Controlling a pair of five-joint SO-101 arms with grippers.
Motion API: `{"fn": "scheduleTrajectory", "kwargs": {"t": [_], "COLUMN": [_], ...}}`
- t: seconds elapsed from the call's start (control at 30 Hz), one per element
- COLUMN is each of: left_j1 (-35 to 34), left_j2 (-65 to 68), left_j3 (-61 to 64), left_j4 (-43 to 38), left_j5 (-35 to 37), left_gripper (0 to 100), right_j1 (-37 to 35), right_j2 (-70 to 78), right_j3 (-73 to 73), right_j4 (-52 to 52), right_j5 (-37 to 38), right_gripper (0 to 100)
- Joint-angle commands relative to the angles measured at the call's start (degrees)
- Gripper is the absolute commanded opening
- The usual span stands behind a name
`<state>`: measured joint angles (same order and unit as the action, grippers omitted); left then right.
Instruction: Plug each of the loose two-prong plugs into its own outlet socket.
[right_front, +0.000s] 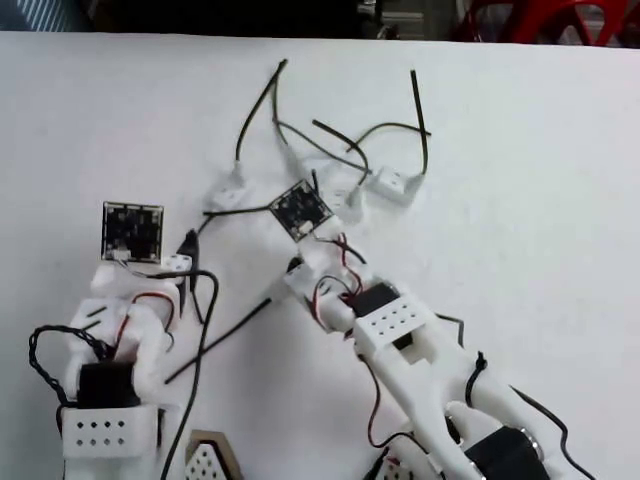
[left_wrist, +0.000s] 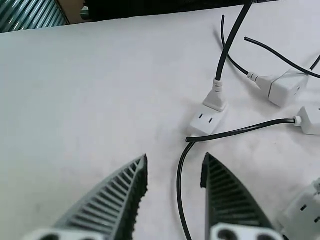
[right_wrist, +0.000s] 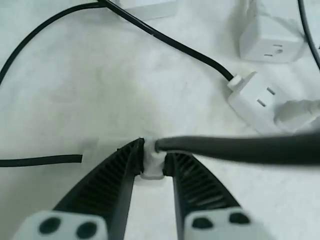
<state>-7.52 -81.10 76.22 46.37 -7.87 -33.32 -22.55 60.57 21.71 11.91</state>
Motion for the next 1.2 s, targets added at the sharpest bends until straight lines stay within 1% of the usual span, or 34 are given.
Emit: {"fn": "scheduleTrajectory", "kwargs": {"t": [0.0,0.1,0.33,0.6,0.8,0.9,0.97,1.07,1.17], "left_j1": [-0.40,-0.40,-0.40,-0.40,-0.48,-0.48,-0.48,-0.48,-0.48], "left_j2": [-0.84,-0.84,-0.84,-0.84,-0.84,-0.84,-0.84,-0.84,-0.84], "left_j3": [-3.08,-3.08,-3.08,-3.08,-2.99,-2.90,-2.90,-2.90,-2.81], "left_j4": [-0.18,-0.18,-0.18,-0.18,-0.18,-0.18,-0.18,-0.18,-0.18], "left_j5": [0.44,0.44,0.44,0.44,0.44,0.44,0.44,0.44,0.44], "left_gripper": [18,18,18,18,18,18,18,18,18], "right_j1": [1.45,2.86,2.59,0.40,0.40,0.92,2.77,6.73,10.07], "right_j2": [0.84,0.48,-4.18,1.63,5.85,5.76,5.67,5.85,6.20], "right_j3": [-0.70,-0.88,-0.53,1.67,1.58,0.79,-0.70,-3.43,-3.96], "right_j4": [-0.04,1.27,5.41,1.54,0.57,0.57,0.48,-3.56,-12.00], "right_j5": [0.53,0.53,0.09,0.09,0.62,0.62,0.18,-0.53,-7.56], "right_gripper": [1.7,1.7,1.7,1.7,1.7,1.7,1.7,1.7,1.7]}}
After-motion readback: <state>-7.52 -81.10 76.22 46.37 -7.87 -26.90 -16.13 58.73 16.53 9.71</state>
